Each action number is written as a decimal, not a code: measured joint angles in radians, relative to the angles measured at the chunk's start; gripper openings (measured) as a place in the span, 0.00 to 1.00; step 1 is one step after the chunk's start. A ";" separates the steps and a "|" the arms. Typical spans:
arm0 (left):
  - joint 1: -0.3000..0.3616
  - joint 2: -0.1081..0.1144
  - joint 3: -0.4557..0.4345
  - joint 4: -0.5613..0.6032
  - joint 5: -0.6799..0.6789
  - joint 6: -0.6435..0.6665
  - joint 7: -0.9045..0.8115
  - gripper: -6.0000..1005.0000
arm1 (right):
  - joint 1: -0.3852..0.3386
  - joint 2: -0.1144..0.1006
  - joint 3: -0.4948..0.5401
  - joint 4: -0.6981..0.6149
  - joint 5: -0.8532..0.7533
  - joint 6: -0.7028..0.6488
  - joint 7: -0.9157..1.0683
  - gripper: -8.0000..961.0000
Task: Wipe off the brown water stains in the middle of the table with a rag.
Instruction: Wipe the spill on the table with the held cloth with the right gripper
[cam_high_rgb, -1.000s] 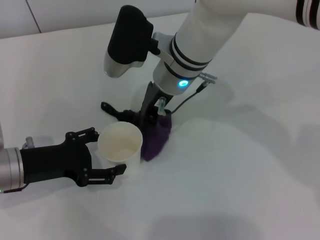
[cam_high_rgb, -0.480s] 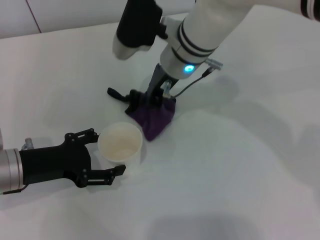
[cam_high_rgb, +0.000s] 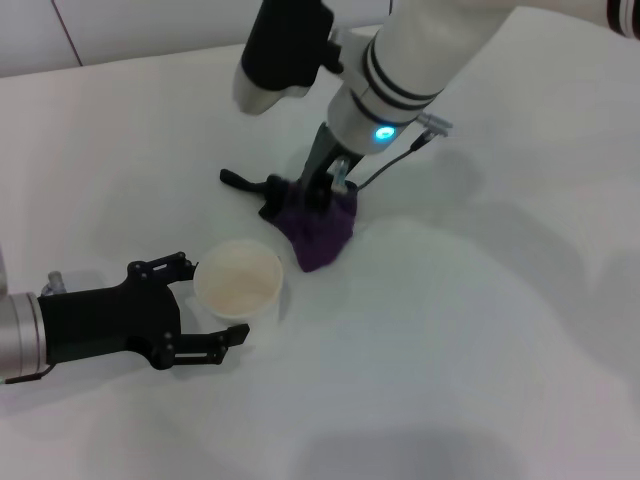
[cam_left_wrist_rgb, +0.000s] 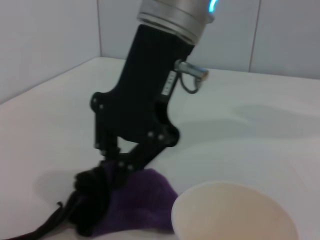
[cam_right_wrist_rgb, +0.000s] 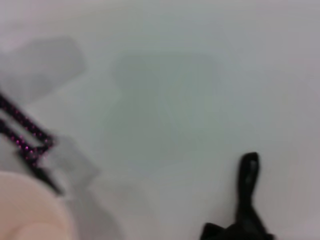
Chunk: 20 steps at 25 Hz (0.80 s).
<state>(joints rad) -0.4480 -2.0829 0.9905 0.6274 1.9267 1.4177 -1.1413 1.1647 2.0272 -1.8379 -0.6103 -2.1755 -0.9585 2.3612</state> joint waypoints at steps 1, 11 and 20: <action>0.000 0.000 0.001 0.000 0.000 -0.005 0.000 0.89 | -0.001 0.000 -0.006 -0.004 0.018 -0.007 -0.006 0.10; -0.005 0.000 0.003 0.000 0.000 -0.004 0.000 0.89 | -0.001 0.001 -0.058 -0.043 0.179 -0.094 -0.100 0.10; 0.005 0.001 0.007 -0.003 -0.003 0.017 0.000 0.88 | -0.001 -0.001 -0.058 -0.036 0.180 -0.076 -0.100 0.10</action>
<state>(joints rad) -0.4433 -2.0822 0.9971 0.6246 1.9238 1.4343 -1.1413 1.1639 2.0264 -1.8954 -0.6468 -1.9951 -1.0341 2.2615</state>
